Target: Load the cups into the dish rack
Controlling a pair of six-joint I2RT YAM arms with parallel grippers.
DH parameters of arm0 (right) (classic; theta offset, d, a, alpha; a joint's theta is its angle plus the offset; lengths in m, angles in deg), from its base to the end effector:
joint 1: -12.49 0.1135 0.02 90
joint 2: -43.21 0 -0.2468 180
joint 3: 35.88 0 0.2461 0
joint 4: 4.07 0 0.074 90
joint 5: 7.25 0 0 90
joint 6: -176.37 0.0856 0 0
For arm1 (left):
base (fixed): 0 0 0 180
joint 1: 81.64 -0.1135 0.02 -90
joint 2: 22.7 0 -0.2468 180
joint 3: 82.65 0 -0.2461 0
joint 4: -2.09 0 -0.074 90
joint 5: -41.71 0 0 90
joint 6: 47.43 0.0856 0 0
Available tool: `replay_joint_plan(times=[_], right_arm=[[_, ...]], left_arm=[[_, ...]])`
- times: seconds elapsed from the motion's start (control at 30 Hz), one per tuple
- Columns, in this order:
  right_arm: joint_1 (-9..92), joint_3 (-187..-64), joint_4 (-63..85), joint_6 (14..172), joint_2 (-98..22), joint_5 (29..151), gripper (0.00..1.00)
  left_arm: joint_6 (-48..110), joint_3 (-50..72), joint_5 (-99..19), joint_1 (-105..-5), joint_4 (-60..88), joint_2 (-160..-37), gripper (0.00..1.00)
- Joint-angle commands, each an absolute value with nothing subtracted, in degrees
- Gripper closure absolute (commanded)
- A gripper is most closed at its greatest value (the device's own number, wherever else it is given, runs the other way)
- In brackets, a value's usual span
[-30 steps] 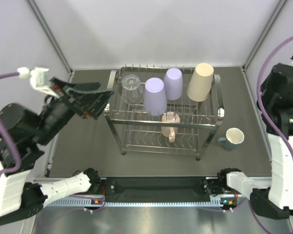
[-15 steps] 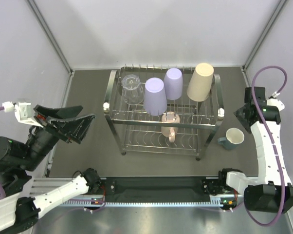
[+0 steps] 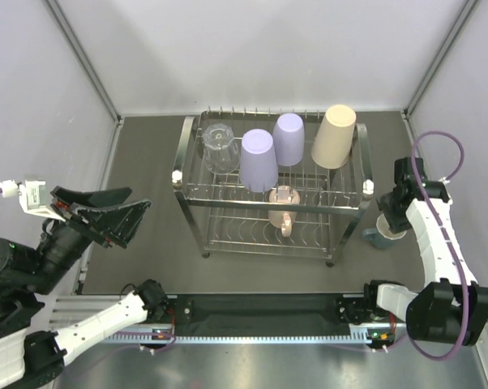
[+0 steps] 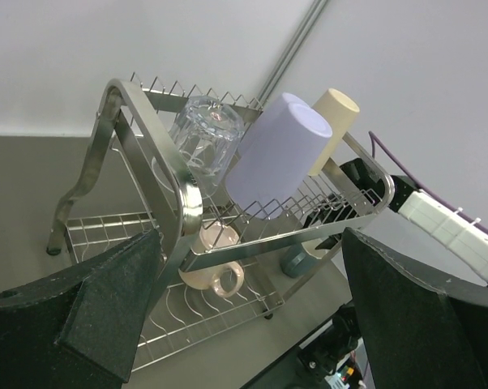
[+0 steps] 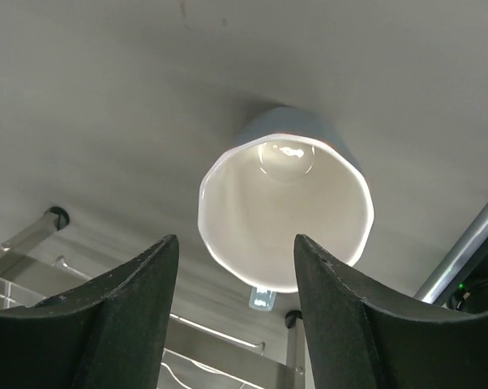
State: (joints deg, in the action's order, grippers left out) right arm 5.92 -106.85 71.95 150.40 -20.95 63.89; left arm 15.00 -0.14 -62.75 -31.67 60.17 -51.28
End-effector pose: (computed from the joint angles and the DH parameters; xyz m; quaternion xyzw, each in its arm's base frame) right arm 0.2073 -0.0517 0.2199 0.5848 0.7748 -0.0558 0.2335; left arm 0.0459 -0.0214 0.4907 0.0276 0.6390 -0.4162 0.6463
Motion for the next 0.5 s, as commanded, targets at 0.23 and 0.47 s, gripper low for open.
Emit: replay_joint_plan(times=[0.23,0.47], right_arm=[[4.49,-104.22,64.71,151.85,-23.67,64.91,0.41],[3.70,-102.20,60.76,152.02,-27.45,64.90,0.48]], left_arm=[[12.69,-3.25,-63.05,-31.55,62.35,-51.88,0.02],[11.64,-4.04,-60.60,-31.55,62.70,-52.85,0.09]])
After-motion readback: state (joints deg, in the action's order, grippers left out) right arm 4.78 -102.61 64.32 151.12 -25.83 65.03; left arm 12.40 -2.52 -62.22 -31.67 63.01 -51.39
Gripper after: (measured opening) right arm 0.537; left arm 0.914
